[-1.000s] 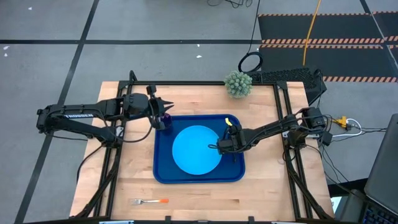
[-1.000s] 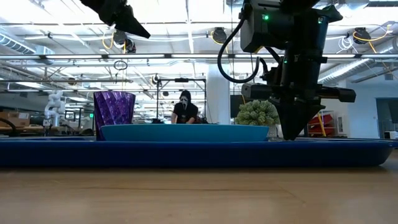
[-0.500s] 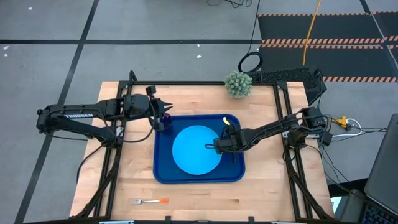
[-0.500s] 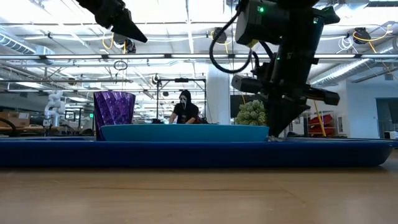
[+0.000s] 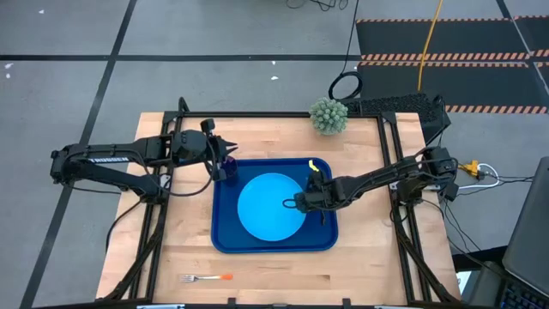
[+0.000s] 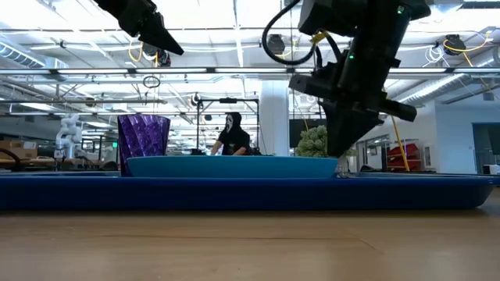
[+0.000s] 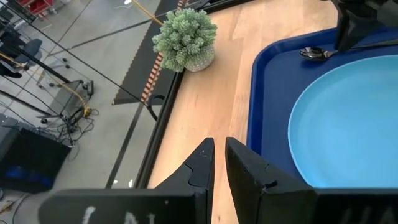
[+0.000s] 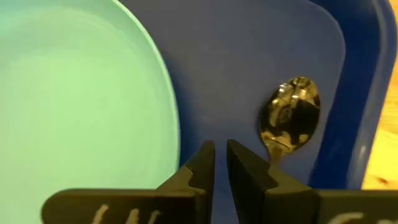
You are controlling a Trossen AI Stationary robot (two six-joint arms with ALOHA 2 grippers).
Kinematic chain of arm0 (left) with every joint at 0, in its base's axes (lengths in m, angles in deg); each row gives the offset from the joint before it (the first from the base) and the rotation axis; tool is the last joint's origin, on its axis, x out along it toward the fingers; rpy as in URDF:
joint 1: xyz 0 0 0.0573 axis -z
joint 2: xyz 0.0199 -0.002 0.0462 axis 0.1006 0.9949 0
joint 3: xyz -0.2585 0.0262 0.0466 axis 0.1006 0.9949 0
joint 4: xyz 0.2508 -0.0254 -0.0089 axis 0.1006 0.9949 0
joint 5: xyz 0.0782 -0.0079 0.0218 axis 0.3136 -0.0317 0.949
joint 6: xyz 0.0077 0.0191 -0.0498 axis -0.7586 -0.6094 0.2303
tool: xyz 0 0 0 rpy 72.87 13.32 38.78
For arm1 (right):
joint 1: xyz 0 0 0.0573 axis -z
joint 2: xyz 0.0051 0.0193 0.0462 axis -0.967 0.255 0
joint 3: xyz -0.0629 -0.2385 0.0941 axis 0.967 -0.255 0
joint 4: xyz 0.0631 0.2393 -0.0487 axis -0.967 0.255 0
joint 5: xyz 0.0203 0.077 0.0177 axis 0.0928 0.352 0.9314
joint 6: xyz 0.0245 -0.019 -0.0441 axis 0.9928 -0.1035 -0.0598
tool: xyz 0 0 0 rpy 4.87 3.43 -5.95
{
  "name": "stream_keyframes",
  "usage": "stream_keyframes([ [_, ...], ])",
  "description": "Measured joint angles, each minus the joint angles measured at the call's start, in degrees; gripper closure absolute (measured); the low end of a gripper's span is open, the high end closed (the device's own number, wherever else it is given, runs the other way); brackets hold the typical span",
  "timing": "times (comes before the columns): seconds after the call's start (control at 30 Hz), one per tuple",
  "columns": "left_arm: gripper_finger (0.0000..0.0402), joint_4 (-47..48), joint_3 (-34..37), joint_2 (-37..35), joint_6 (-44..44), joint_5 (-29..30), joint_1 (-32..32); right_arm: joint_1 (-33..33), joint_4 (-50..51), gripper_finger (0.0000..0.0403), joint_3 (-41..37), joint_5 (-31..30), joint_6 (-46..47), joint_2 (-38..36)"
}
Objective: Pick and place plate/cup/fork/spoon on tray
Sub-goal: Adjust the light blue plate on the dark blue tray
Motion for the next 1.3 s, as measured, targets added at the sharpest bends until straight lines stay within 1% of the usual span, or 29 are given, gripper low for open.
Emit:
stream_keyframes([
  [0.23,0.0357,0.0,0.0,0.0,0.4,0.0,0.0,-1.1,0.2,0.0367,0.0,0.7,1.3,0.8],
  [0.33,0.0357,0.0,0.0,0.0,0.4,0.0,0.0,-1.9,0.2,0.0367,0.0,2.8,2.5,0.8],
  [0.5,0.0357,-0.3,0.0,0.0,0.2,0.0,0.0,-4.2,-1.5,0.0367,0.0,2.9,5.5,2.1],
  [0.7,0.0357,-2.0,0.0,0.0,-0.4,0.1,0.0,-5.3,-4.2,0.0367,0.0,2.8,7.7,3.8],
  [1.0,0.0357,-2.1,0.0,0.0,-1.5,0.6,0.0,-5.3,-8.3,0.0367,0.0,2.8,7.6,4.6],
  [1.3,0.0357,-2.1,0.0,0.0,-1.6,0.6,0.0,-5.3,-10.4,0.0367,0.0,2.2,7.4,4.6],
])
